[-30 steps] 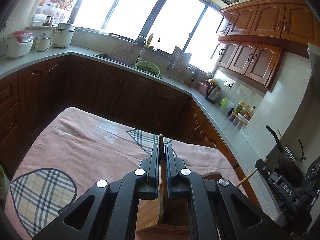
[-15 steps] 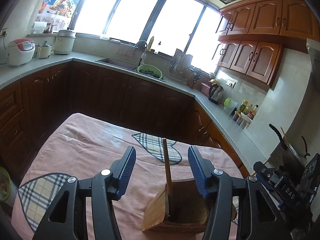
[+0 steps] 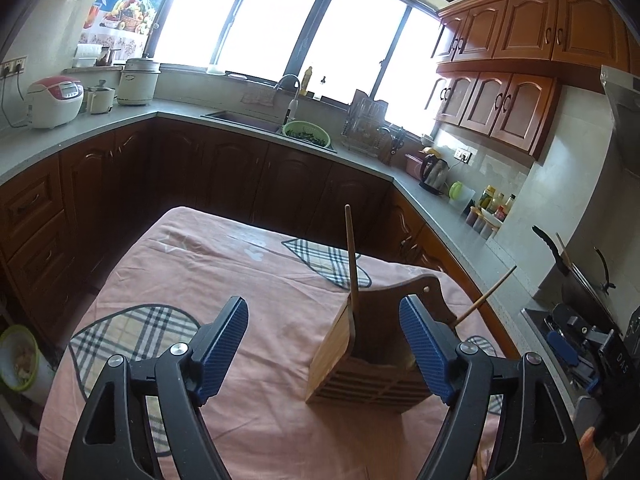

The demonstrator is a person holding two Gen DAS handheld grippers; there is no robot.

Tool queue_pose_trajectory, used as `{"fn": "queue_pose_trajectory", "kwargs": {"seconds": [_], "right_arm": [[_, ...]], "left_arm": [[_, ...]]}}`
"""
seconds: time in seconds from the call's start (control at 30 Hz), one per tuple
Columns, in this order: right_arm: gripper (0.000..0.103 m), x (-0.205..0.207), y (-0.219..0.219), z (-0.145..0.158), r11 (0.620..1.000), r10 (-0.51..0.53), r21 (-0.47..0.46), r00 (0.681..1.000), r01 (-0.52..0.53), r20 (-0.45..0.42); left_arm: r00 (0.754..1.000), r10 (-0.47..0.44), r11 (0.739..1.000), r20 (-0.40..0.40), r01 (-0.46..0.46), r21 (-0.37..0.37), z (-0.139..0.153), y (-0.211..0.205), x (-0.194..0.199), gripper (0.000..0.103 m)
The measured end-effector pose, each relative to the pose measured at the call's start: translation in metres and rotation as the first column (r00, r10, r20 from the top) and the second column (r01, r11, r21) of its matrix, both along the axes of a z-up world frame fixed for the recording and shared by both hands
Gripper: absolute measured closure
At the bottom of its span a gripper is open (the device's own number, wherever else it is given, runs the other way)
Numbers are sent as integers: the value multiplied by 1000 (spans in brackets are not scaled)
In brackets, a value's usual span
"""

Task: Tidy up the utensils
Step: 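Move both tools back down toward the remaining chopsticks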

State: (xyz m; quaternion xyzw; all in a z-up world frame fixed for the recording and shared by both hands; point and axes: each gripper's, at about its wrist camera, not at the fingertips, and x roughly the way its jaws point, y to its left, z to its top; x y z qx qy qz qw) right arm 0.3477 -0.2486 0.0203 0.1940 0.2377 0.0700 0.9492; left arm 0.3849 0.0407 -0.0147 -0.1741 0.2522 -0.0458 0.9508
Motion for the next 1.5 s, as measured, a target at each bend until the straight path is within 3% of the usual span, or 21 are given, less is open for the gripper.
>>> {"fn": "queue_pose_trajectory", "kwargs": {"seconds": [0.43,0.73,1.1,1.5], "right_arm": [[5,-82,-9,2,1000,11,-16,1000,-11,-10],[5,-133,-23,-20,997,-22,-75,997,17,-75],[5,-171,-43,-63,994,-83,-84,980,68,-184],[5,-176,-42,-72,992,-85,-110,974,63,-209]], "left_arm": [[998,-17,1000,-54,17,-7,5,6,-100,25],[994,-22,1000,-104,23,0,1,4,-139,25],[980,-37,999,-197,41,13,-11,-8,-153,25],[966,-53,996,-255,69,51,-17,-31,-139,25]]}}
